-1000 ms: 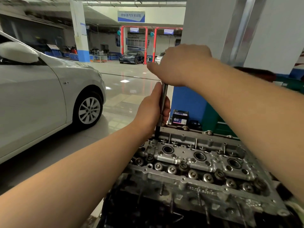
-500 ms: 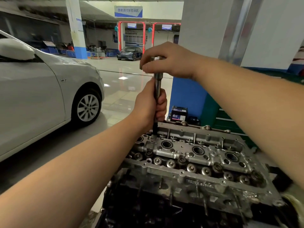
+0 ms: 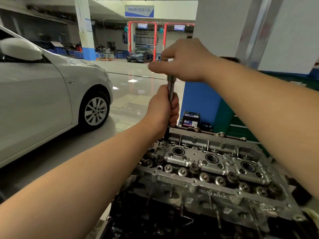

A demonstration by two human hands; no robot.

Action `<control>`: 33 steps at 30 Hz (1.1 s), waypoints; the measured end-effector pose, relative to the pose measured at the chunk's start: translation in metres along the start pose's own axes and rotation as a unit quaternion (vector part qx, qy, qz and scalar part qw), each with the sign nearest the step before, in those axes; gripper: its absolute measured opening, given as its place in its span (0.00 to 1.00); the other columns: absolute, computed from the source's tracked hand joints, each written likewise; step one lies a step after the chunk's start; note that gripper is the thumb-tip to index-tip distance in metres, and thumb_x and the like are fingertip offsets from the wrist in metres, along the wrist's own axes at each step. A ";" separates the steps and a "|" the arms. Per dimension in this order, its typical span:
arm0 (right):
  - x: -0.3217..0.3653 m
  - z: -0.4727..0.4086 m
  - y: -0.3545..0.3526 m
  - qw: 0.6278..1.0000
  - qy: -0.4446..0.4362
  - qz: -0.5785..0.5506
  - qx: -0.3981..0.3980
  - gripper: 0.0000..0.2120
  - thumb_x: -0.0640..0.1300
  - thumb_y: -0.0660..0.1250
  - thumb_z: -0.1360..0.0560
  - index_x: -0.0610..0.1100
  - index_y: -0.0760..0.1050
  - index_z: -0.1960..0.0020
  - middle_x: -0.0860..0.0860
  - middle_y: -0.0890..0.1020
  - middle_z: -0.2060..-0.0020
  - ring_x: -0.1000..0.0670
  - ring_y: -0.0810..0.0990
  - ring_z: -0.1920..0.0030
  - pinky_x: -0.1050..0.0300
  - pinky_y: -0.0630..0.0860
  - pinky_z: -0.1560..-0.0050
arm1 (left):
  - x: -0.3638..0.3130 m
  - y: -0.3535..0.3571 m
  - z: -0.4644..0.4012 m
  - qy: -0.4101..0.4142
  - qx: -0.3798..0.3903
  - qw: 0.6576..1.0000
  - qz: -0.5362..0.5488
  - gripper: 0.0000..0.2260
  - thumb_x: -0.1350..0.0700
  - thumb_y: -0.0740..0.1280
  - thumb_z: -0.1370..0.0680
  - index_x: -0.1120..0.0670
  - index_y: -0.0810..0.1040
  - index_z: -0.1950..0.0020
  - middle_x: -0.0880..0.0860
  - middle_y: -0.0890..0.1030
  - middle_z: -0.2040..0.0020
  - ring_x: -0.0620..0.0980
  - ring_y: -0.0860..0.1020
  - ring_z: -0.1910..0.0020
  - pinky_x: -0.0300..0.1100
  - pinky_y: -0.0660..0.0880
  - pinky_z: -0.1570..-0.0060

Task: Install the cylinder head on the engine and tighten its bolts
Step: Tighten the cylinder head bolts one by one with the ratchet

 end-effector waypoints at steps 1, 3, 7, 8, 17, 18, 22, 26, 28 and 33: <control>-0.002 0.002 0.002 0.996 -0.024 -0.085 0.018 0.23 0.67 0.63 0.20 0.49 0.83 0.53 0.52 0.83 0.56 0.49 0.79 0.52 0.45 0.69 0.37 | -0.001 0.002 0.000 -0.002 0.005 1.000 -0.007 0.23 0.48 0.49 0.16 0.51 0.61 0.71 0.51 0.58 0.74 0.51 0.55 0.75 0.40 0.55 0.73; -0.007 0.006 0.006 0.978 -0.036 -0.201 0.040 0.18 0.59 0.65 0.18 0.48 0.86 0.49 0.52 0.86 0.50 0.50 0.81 0.45 0.43 0.71 0.31 | -0.001 0.003 0.000 -0.004 0.015 1.000 -0.013 0.23 0.47 0.49 0.16 0.51 0.61 0.71 0.52 0.58 0.73 0.51 0.55 0.75 0.39 0.55 0.74; 0.000 0.004 0.004 0.986 -0.038 -0.163 0.009 0.20 0.57 0.63 0.18 0.42 0.83 0.54 0.44 0.84 0.57 0.42 0.81 0.53 0.43 0.77 0.48 | 0.000 0.000 0.002 0.000 0.036 0.999 -0.011 0.23 0.48 0.51 0.16 0.52 0.64 0.71 0.52 0.60 0.73 0.51 0.57 0.75 0.39 0.58 0.74; 0.003 0.003 0.001 0.995 -0.030 -0.092 0.002 0.23 0.59 0.61 0.18 0.41 0.79 0.59 0.42 0.80 0.61 0.39 0.77 0.59 0.43 0.74 0.56 | 0.000 -0.003 0.002 0.002 0.031 0.999 -0.013 0.23 0.47 0.52 0.16 0.53 0.66 0.70 0.52 0.62 0.73 0.51 0.59 0.75 0.40 0.60 0.73; 0.000 -0.006 -0.003 0.978 0.082 0.193 -0.008 0.38 0.80 0.44 0.27 0.47 0.70 0.64 0.50 0.73 0.64 0.47 0.72 0.64 0.52 0.66 0.64 | -0.002 -0.013 0.004 0.028 -0.075 0.997 0.014 0.26 0.41 0.55 0.16 0.50 0.68 0.71 0.51 0.65 0.74 0.50 0.62 0.76 0.41 0.60 0.74; -0.002 -0.008 -0.001 0.985 0.069 0.156 -0.013 0.39 0.82 0.44 0.28 0.48 0.74 0.62 0.51 0.76 0.63 0.46 0.76 0.61 0.50 0.71 0.59 | -0.002 -0.012 0.003 0.025 -0.077 0.996 0.023 0.25 0.41 0.54 0.16 0.50 0.66 0.72 0.51 0.63 0.74 0.50 0.59 0.77 0.42 0.57 0.74; -0.006 -0.002 0.003 0.999 -0.031 0.022 -0.018 0.30 0.78 0.46 0.27 0.60 0.78 0.52 0.55 0.81 0.43 0.46 0.68 0.30 0.30 0.48 0.24 | -0.003 -0.005 -0.005 0.008 -0.063 0.998 -0.007 0.23 0.45 0.51 0.18 0.50 0.63 0.73 0.51 0.61 0.74 0.51 0.57 0.77 0.40 0.55 0.74; -0.016 -0.001 0.002 0.998 -0.061 0.002 -0.018 0.37 0.78 0.47 0.28 0.60 0.76 0.31 0.55 0.74 0.27 0.45 0.60 0.20 0.32 0.50 0.22 | 0.000 -0.004 -0.009 -0.009 -0.055 0.998 -0.018 0.23 0.45 0.51 0.19 0.50 0.63 0.73 0.51 0.61 0.74 0.51 0.56 0.77 0.40 0.55 0.74; -0.017 0.002 0.006 0.995 -0.060 -0.080 0.010 0.33 0.77 0.53 0.26 0.57 0.77 0.33 0.56 0.79 0.35 0.49 0.74 0.32 0.43 0.68 0.30 | 0.001 -0.005 -0.010 -0.010 -0.048 0.999 -0.012 0.23 0.44 0.51 0.19 0.50 0.63 0.72 0.51 0.60 0.74 0.51 0.55 0.76 0.40 0.55 0.74; -0.020 0.006 -0.001 0.998 0.033 0.027 -0.038 0.28 0.71 0.53 0.20 0.49 0.75 0.57 0.50 0.75 0.63 0.43 0.75 0.56 0.51 0.66 0.59 | 0.003 0.004 -0.010 -0.017 0.009 1.000 -0.011 0.22 0.45 0.51 0.18 0.50 0.61 0.71 0.51 0.58 0.73 0.51 0.53 0.74 0.39 0.53 0.74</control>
Point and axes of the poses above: each hand's wrist, its own z-axis away from the middle knuckle, its own y-axis out of the palm, x = y × z, the point moved 9 cm from there along -z, towards the middle knuckle
